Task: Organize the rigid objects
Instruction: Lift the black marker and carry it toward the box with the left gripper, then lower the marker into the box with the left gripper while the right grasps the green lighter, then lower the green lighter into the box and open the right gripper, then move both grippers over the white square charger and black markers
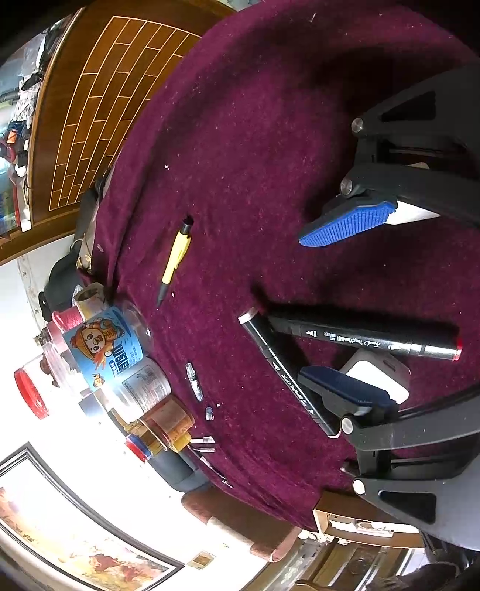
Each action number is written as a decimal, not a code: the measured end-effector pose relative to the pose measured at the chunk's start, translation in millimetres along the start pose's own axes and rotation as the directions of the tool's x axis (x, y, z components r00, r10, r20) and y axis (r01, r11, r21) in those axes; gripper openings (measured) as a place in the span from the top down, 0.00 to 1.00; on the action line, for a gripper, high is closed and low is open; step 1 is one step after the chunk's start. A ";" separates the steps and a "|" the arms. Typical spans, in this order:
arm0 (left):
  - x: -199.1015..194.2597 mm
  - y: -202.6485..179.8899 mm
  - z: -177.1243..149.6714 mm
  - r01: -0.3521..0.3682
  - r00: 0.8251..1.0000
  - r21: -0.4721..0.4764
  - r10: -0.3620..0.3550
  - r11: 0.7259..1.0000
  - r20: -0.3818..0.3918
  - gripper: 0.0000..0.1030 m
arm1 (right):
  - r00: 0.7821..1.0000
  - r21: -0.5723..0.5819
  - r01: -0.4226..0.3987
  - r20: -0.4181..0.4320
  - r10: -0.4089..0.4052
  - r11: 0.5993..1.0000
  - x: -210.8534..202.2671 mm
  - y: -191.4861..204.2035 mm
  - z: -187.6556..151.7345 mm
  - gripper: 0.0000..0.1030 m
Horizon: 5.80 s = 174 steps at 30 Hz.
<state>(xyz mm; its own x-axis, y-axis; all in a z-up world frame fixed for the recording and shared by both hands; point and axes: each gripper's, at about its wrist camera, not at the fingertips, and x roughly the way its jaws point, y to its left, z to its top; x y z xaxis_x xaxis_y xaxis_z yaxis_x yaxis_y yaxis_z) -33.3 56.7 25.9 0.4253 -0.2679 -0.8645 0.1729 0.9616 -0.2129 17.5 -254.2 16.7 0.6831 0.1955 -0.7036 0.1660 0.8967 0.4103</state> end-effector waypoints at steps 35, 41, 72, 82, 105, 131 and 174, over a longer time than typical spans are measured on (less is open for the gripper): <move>-90.8 49.6 -56.4 -0.039 0.966 -0.102 0.064 0.994 0.249 0.89 | 0.973 -0.107 0.209 0.120 -0.196 0.972 -30.3 35.4 -10.4 0.36; -94.4 91.6 -63.4 -0.006 0.965 -0.187 0.055 0.982 0.255 0.89 | 0.983 -0.195 -0.105 -0.167 0.072 0.975 -23.5 110.9 -46.6 0.35; -56.7 224.3 -16.7 -0.200 0.979 -0.318 0.200 0.927 -0.035 0.89 | 0.971 -0.303 -0.116 -0.235 0.044 0.946 -6.0 209.5 -72.3 0.82; -55.8 231.6 -9.1 -0.159 0.986 -0.361 0.169 0.919 -0.004 0.84 | 0.904 -0.364 -0.303 -0.403 0.144 0.881 9.3 296.6 -110.5 0.82; -130.4 243.9 -76.5 -0.224 0.920 -0.443 0.339 0.868 0.199 0.44 | 0.868 -0.511 -0.341 -0.493 0.057 0.789 81.3 388.7 -172.0 0.82; -127.4 181.0 -74.7 -0.343 0.884 -0.361 0.428 0.867 0.186 0.42 | 0.997 -0.594 0.054 0.079 -0.009 0.802 -37.5 245.5 -117.6 0.18; -102.0 1.0 -50.6 -0.444 0.852 -0.045 0.438 0.895 0.286 0.42 | 0.985 -0.249 0.085 -0.126 -0.119 0.965 -5.9 56.0 -50.3 0.18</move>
<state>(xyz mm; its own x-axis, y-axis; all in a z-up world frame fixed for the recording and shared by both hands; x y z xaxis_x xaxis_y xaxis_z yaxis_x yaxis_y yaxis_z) -121.4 88.0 90.8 0.6923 0.1759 -0.6998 -0.0747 0.9821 0.1730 -13.0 -185.2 14.7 0.5637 0.1354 -0.8148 0.0409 0.9807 0.1913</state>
